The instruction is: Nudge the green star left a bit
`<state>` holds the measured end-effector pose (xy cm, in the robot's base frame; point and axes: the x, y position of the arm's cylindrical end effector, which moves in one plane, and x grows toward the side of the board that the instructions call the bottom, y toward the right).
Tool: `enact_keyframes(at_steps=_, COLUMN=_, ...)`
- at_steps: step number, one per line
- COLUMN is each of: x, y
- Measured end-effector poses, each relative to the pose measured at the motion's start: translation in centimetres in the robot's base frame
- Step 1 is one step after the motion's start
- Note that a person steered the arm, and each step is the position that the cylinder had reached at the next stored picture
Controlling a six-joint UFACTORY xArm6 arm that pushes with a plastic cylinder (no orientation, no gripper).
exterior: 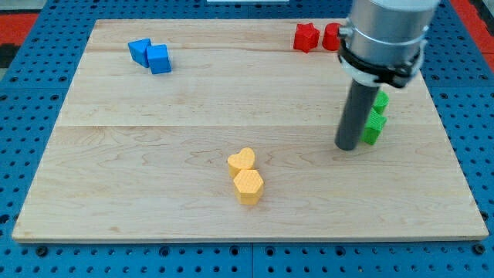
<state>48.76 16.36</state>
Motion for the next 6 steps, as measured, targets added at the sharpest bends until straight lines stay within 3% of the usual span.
enact_keyframes(at_steps=1, x=0.0, y=6.6)
enact_keyframes(at_steps=5, x=-3.2, y=1.3)
enact_keyframes(at_steps=6, x=-3.0, y=2.6)
